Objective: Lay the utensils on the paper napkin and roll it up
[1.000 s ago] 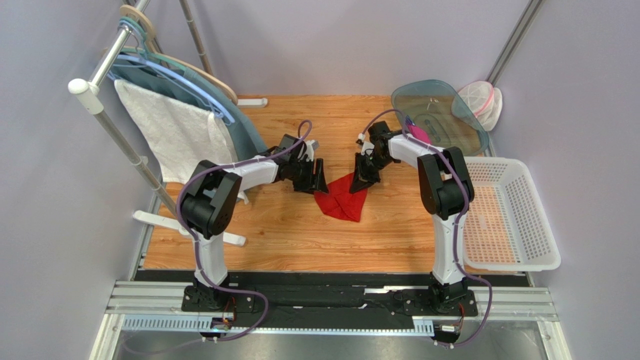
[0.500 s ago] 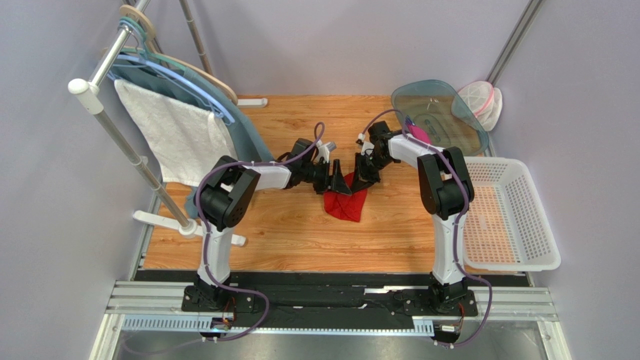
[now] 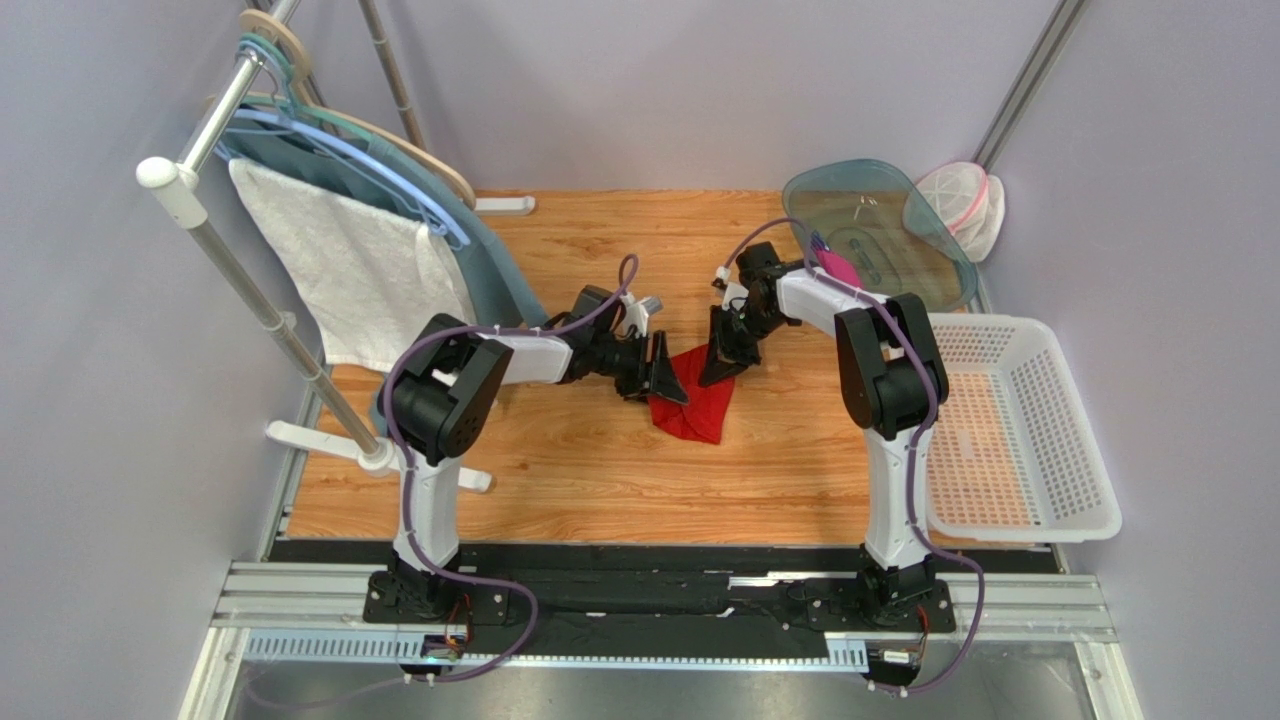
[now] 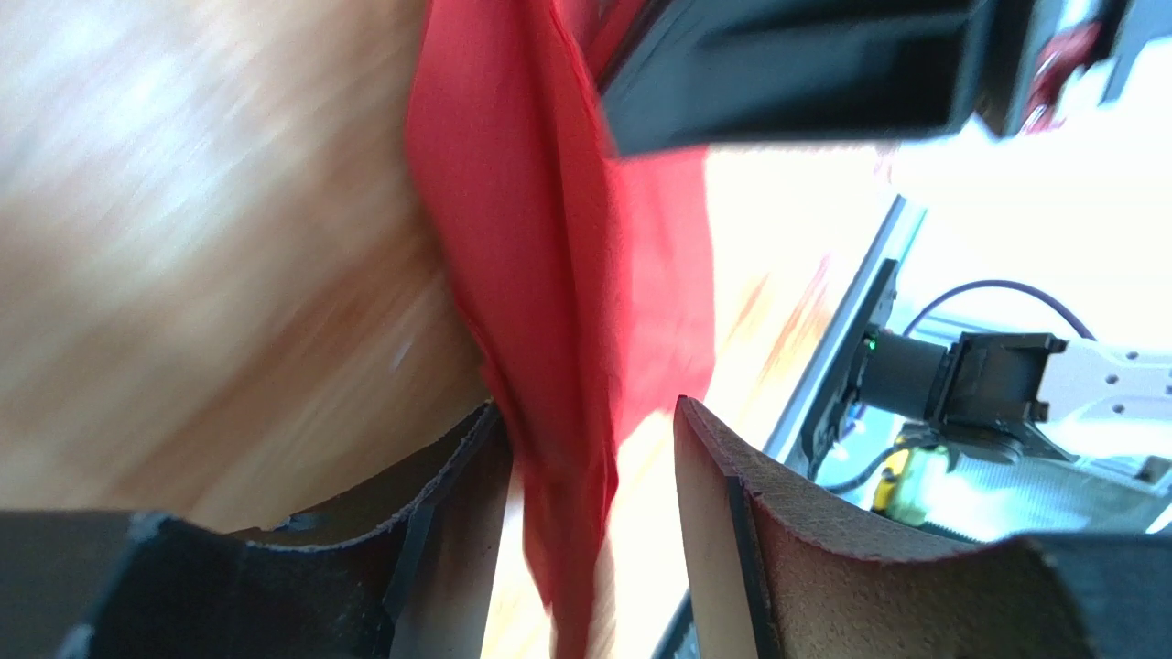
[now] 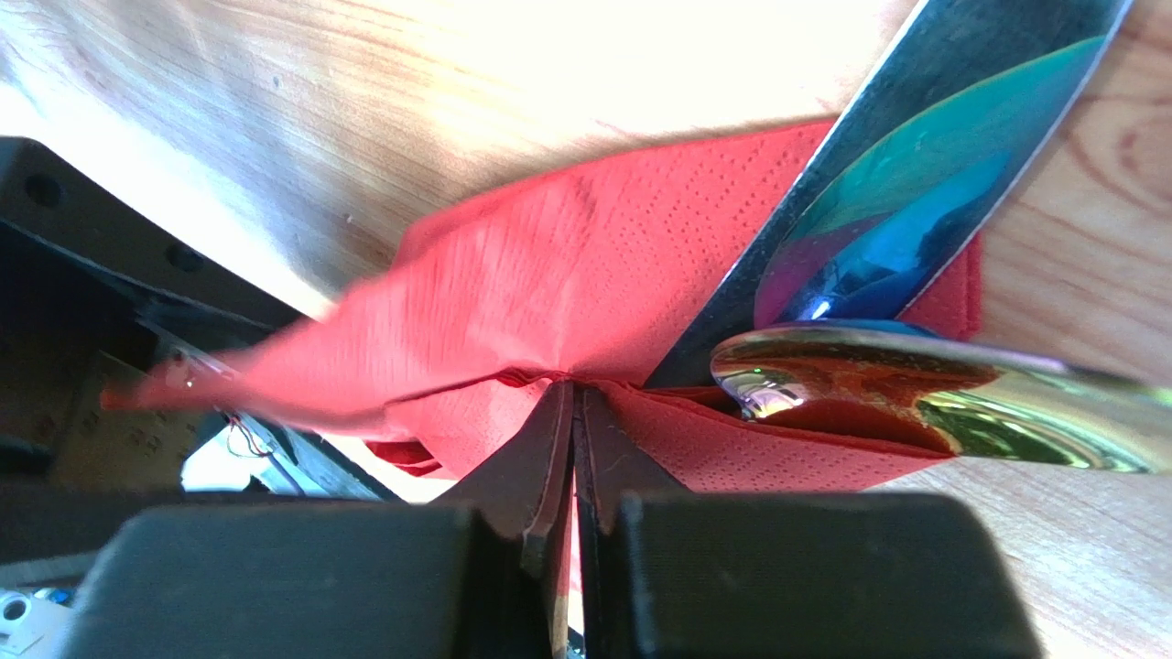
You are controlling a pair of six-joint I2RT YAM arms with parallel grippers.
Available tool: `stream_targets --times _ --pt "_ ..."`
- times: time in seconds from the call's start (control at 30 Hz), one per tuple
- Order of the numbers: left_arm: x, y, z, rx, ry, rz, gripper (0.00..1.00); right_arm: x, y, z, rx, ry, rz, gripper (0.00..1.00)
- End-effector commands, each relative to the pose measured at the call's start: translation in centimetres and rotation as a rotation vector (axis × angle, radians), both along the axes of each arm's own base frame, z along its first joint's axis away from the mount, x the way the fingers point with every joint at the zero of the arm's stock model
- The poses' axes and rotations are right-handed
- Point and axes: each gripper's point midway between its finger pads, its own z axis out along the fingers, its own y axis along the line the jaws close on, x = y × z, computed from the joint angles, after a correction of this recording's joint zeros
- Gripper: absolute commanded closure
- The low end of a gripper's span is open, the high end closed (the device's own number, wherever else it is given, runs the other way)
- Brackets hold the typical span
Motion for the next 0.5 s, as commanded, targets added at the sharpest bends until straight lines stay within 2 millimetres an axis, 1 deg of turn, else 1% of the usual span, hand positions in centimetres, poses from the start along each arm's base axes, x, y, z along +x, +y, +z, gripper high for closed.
stream_targets --times 0.0,0.03,0.13,0.27,0.33,0.47 --pt "-0.6 2.5 0.7 0.018 0.035 0.042 0.45 -1.5 -3.0 -5.5 -0.206 0.024 0.038 0.98" --pt "-0.5 2.7 0.9 0.016 0.034 0.052 0.45 -1.5 -3.0 -5.5 -0.205 0.022 0.04 0.98" --pt "0.4 2.2 1.7 -0.017 0.009 0.079 0.48 -1.4 -3.0 -5.5 -0.206 0.02 0.039 0.98" --pt "2.1 1.2 3.3 -0.069 -0.03 0.115 0.51 -1.4 -3.0 -5.5 -0.205 0.021 0.038 0.99" --pt "3.1 0.5 4.6 -0.107 -0.078 0.128 0.51 -1.5 -2.9 -5.4 -0.206 0.02 0.039 0.99" --pt "3.3 -1.2 5.5 -0.142 -0.066 0.108 0.53 -1.5 -2.7 -5.5 -0.203 0.023 0.037 0.99"
